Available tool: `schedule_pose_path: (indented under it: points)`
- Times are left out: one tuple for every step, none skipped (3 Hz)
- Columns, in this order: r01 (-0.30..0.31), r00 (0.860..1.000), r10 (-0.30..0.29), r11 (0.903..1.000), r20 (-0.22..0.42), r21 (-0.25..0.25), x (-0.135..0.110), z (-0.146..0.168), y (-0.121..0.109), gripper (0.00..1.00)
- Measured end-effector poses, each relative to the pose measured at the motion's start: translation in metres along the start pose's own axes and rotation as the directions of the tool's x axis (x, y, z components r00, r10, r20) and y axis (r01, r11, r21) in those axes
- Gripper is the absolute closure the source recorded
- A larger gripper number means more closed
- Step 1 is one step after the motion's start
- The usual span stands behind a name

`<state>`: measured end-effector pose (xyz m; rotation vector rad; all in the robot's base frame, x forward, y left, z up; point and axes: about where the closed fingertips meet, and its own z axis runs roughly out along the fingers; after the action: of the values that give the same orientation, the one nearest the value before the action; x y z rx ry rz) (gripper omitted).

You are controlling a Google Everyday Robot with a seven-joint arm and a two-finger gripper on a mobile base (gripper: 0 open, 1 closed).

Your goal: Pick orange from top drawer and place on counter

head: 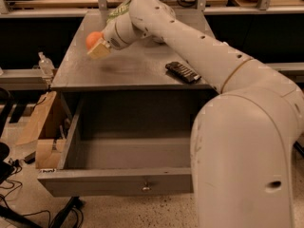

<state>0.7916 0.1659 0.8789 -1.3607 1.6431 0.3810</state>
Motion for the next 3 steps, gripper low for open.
schedule_pose_path:
  points:
    - [-0.066,0.988,0.058,0.9967,-0.143,-0.048,0.0362,0.0272,-0.0067,1.0]
    - [-0.084,0.981,0.071,0.9942,-0.18,-0.067,0.0425,0.0295,-0.0064,1.0]
    - [-0.084,0.981,0.071,0.9942,-0.18,-0.067,0.0379,0.0266,-0.0082,0.82]
